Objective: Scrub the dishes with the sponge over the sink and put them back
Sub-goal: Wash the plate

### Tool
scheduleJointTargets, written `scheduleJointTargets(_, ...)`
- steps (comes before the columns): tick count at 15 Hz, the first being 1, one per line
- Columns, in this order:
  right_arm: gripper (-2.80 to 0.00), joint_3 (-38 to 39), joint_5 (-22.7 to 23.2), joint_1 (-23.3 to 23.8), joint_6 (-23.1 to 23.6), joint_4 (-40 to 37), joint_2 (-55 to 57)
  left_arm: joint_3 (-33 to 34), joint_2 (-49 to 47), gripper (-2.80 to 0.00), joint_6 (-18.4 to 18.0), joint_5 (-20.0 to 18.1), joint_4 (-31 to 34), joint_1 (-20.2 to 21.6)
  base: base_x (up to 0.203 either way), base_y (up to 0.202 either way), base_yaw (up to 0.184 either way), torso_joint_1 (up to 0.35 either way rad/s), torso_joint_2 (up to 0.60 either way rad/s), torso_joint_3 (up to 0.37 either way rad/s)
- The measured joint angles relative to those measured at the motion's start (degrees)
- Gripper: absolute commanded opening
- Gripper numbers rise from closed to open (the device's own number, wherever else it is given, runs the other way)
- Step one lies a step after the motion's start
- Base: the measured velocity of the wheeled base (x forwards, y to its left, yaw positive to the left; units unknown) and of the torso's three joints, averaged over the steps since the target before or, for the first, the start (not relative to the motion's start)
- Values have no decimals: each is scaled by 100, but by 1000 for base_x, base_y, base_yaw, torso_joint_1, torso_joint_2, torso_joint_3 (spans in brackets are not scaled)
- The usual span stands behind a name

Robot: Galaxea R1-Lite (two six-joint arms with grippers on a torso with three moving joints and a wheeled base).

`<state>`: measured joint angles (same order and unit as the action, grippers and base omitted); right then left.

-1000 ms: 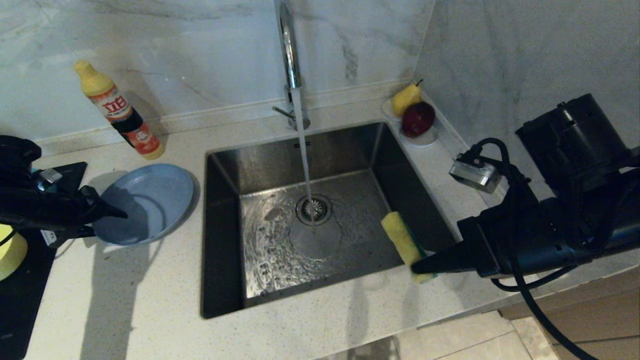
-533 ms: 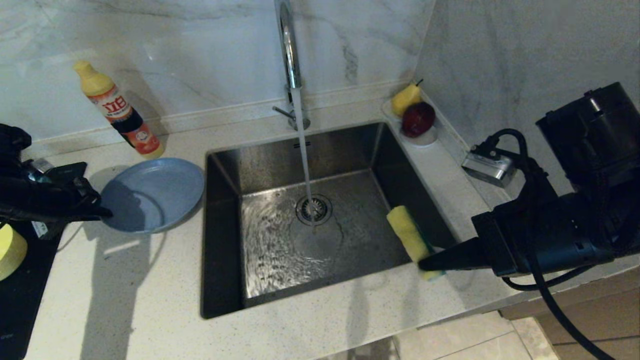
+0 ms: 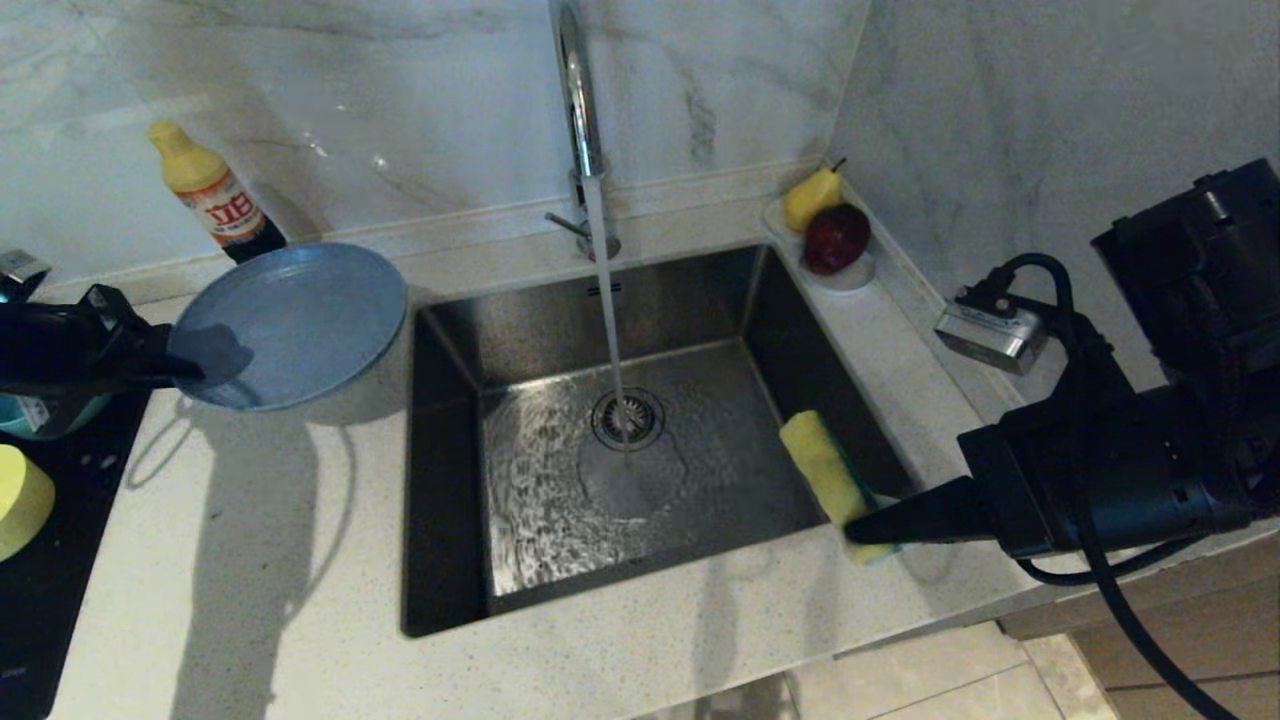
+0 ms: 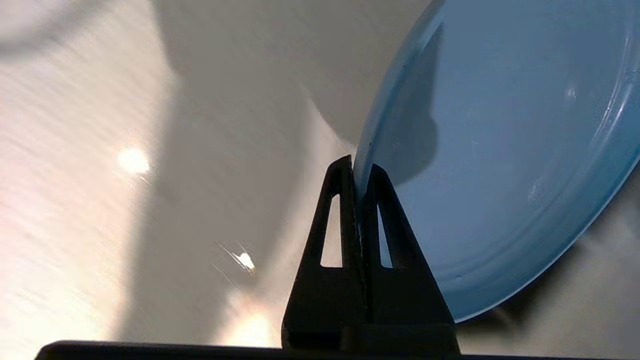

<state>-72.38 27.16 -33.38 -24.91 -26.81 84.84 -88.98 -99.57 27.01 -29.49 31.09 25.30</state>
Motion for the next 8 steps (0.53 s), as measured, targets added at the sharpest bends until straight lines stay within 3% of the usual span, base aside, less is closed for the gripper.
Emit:
scheduleJointTargets(4,-280,195,-75,6,5,27,-67,-13,333,-280,174,-54,198,-842,0,0,0,0,0,0)
scheduleJointTargets(8,-280,254,-79,9,7,33,-152,-162,235,-280,429,772,82,-2076,0,0,0,0,0,0)
